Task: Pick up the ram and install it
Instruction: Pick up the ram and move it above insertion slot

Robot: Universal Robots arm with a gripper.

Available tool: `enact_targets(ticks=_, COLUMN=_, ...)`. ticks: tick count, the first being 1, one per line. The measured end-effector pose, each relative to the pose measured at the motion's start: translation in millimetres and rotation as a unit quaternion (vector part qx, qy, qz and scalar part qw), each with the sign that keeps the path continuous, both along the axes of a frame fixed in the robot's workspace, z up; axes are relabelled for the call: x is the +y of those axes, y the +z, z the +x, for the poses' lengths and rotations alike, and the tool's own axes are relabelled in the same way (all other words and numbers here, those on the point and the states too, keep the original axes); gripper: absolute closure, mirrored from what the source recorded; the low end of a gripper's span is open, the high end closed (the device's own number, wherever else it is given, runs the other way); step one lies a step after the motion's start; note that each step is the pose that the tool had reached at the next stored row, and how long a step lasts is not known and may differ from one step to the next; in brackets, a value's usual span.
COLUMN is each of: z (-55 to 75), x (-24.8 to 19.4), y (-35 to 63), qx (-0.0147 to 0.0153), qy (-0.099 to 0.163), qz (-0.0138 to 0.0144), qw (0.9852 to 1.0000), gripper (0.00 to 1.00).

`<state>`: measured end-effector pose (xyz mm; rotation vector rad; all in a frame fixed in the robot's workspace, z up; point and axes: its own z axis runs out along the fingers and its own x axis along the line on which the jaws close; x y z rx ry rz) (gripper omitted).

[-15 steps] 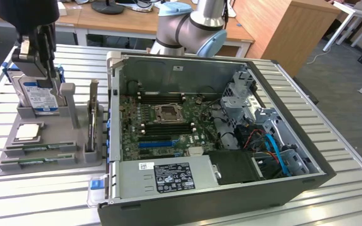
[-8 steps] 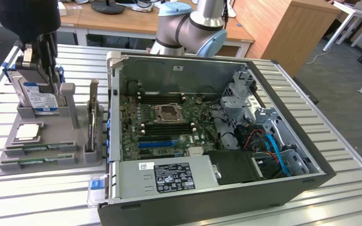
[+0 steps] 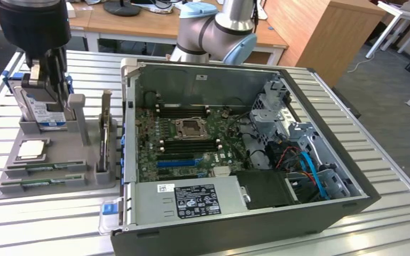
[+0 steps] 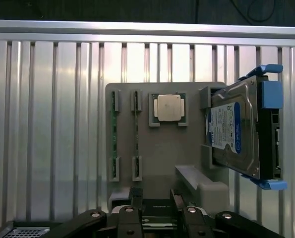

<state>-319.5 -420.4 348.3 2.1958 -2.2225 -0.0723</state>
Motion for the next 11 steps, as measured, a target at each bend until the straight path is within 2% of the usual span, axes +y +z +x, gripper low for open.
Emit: enact_targets(ticks=11, z=0.0, x=0.0, y=-19.9, qx=0.0, qy=0.0, qz=0.0, qw=1.0, gripper=0.64)
